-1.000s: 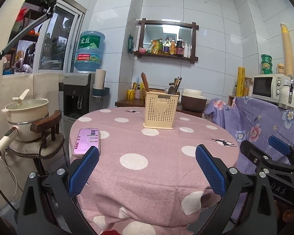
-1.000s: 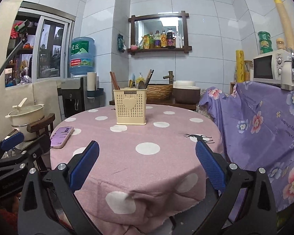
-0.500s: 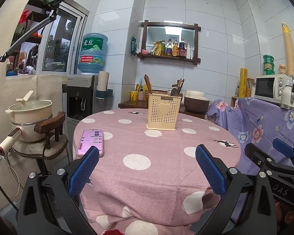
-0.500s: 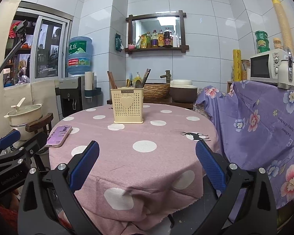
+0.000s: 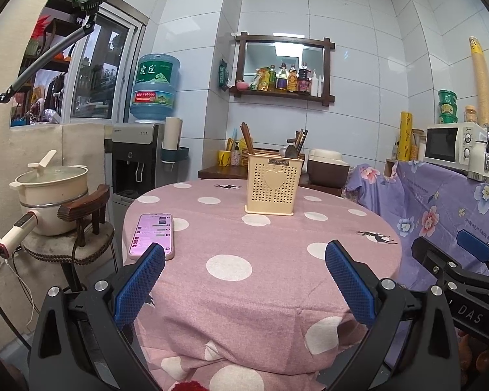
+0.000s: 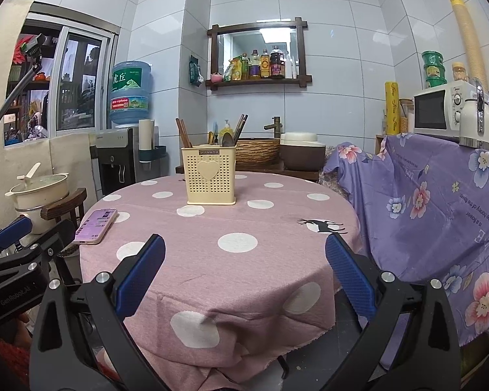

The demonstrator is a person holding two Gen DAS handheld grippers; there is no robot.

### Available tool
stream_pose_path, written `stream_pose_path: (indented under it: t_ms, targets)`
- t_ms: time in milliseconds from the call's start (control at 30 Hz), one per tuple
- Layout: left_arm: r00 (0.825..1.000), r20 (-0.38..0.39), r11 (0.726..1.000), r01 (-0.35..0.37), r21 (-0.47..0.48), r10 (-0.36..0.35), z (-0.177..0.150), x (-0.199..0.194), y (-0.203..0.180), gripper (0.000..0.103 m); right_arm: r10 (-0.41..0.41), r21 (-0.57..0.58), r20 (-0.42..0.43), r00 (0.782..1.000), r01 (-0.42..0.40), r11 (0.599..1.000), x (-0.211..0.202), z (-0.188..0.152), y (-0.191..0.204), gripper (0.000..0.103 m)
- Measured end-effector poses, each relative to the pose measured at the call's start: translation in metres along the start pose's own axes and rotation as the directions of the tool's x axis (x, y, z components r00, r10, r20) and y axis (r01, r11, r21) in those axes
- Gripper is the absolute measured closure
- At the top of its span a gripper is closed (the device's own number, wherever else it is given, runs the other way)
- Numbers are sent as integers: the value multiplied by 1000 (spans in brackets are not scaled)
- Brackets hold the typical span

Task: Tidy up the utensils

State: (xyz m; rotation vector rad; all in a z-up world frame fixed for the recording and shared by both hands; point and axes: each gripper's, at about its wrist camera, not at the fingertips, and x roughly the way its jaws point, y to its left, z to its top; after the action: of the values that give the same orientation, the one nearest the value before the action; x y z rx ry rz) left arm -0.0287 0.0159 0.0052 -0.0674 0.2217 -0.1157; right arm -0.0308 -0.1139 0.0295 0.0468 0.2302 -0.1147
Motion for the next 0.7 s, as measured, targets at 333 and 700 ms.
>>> stream_pose_path:
  t_ms: [333, 700]
  targets:
    - [1000, -10, 1000, -1, -2, 1, 0, 2, 3, 5, 3, -2, -8, 1000, -3, 1000, 0, -2, -1, 6]
    - [1000, -13, 1000, -2, 4, 2, -1, 3, 3, 5, 3, -3, -13, 1000, -3, 1000, 1, -3, 0, 6]
